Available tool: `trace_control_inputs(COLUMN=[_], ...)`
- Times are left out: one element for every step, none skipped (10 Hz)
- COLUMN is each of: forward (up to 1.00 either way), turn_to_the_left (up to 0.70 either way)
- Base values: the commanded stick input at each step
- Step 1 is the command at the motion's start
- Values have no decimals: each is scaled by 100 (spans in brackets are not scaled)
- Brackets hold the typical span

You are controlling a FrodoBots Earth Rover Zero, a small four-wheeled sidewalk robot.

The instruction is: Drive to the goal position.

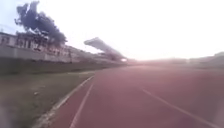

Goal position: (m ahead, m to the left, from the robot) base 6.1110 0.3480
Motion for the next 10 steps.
trace_control_inputs(forward=[70, 70, 70, 70, 70, 70, 70, 70, 70, 70], turn_to_the_left=[0, 0, 0, 0, -2, -10, -19, -22, -17, -12])
